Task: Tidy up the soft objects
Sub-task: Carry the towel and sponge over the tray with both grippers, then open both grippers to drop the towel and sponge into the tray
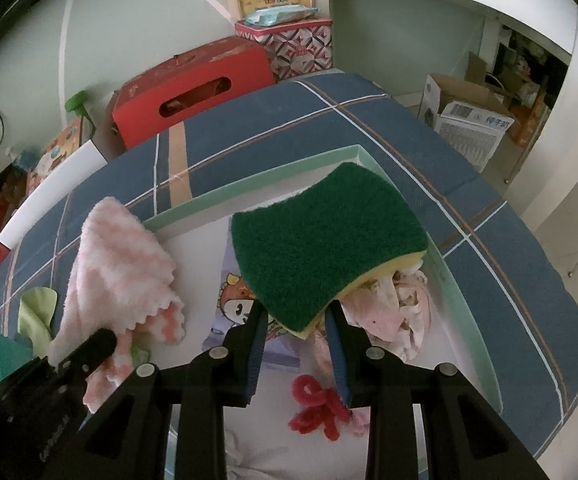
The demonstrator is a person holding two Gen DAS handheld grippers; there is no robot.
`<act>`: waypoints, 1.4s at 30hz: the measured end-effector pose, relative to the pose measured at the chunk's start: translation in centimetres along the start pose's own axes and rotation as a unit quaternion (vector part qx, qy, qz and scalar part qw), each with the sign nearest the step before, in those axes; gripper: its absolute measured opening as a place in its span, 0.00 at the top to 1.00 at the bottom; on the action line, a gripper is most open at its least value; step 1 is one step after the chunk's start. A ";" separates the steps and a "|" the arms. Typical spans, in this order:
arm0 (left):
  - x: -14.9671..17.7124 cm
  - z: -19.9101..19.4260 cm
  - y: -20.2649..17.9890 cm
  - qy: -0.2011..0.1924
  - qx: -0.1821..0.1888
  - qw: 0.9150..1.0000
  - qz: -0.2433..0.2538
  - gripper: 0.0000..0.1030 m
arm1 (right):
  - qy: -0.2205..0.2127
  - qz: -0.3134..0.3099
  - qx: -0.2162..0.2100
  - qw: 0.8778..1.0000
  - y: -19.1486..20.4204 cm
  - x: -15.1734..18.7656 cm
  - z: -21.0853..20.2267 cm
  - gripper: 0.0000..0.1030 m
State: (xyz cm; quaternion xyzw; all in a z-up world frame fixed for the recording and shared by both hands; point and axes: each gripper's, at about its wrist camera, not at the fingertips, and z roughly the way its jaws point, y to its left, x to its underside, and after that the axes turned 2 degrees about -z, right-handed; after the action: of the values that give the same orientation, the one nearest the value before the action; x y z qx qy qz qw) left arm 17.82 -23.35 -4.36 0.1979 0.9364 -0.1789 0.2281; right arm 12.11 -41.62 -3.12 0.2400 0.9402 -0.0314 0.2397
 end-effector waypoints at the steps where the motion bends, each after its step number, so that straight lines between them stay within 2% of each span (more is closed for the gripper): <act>1: 0.0 0.0 0.0 0.000 0.001 1.000 -0.001 0.91 | 0.000 -0.001 0.000 1.000 0.0 0.0 0.0 0.69; 4: -0.1 -0.3 0.2 0.005 0.009 1.000 -0.008 0.89 | 0.001 -0.003 0.002 1.000 0.1 0.1 0.0 0.69; 6: -0.1 -0.7 0.4 0.011 0.016 1.000 -0.013 0.82 | 0.001 -0.003 0.003 1.000 0.2 0.1 0.0 0.69; 8: -0.1 -1.1 0.6 0.013 0.018 1.000 -0.018 0.65 | 0.001 -0.004 0.001 1.000 0.2 0.1 -0.1 0.69; 10: -0.1 -1.8 0.8 0.014 0.020 0.999 -0.026 0.62 | 0.001 -0.006 0.005 1.000 0.2 0.2 -0.2 0.67; 12: -0.1 -2.6 1.2 0.015 0.019 0.999 -0.034 0.62 | 0.004 -0.008 0.010 1.000 0.3 0.2 -0.2 0.63; 14: 0.0 -3.4 1.5 0.014 0.012 0.999 -0.040 0.60 | 0.005 -0.009 0.012 1.000 0.3 0.1 -0.5 0.45; 18: 0.0 -4.9 2.2 0.008 -0.030 0.998 -0.050 0.51 | -0.003 -0.014 0.010 1.000 0.4 0.0 -1.6 0.42; 21: -0.1 -5.5 3.0 0.007 -0.060 0.996 -0.060 0.46 | -0.005 -0.023 0.015 1.000 0.8 0.0 -2.1 0.33; 23: 0.0 -5.7 3.7 0.010 -0.076 0.994 -0.072 0.38 | -0.003 -0.030 0.016 0.999 1.1 0.1 -2.2 0.32; 24: 0.0 -5.8 4.1 0.010 -0.083 0.993 -0.078 0.37 | 0.000 -0.034 0.016 0.999 1.3 0.1 -2.2 0.32; 27: 0.1 -6.1 4.6 0.006 -0.101 0.991 -0.083 0.33 | 0.005 -0.042 0.019 0.999 1.8 0.2 -1.9 0.18; 28: 0.0 -6.0 4.9 0.005 -0.109 0.990 -0.085 0.28 | 0.005 -0.044 0.020 0.999 1.9 0.2 -1.9 0.15; 33: 0.0 -6.2 5.3 -0.003 -0.135 0.987 -0.091 0.25 | 0.005 -0.051 0.020 0.999 2.5 0.4 -1.9 0.09; 35: -0.1 -6.3 5.5 -0.009 -0.150 0.984 -0.091 0.11 | 0.004 -0.052 0.021 0.998 2.6 0.4 -1.9 0.00; 38: -0.2 -6.7 5.7 -0.020 -0.164 0.982 -0.092 0.10 | 0.003 -0.055 0.022 0.998 2.8 0.4 -2.0 0.00; 42: -0.2 -7.3 6.1 -0.026 -0.162 0.981 -0.099 0.10 | 0.004 -0.059 0.024 0.998 3.2 0.5 -2.0 0.00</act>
State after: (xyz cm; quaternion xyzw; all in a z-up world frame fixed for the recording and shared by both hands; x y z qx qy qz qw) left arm 18.11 -15.07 0.36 0.0603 0.9616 -0.0514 0.2627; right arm 12.33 -38.27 -1.43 0.1897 0.9526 -0.0671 0.2279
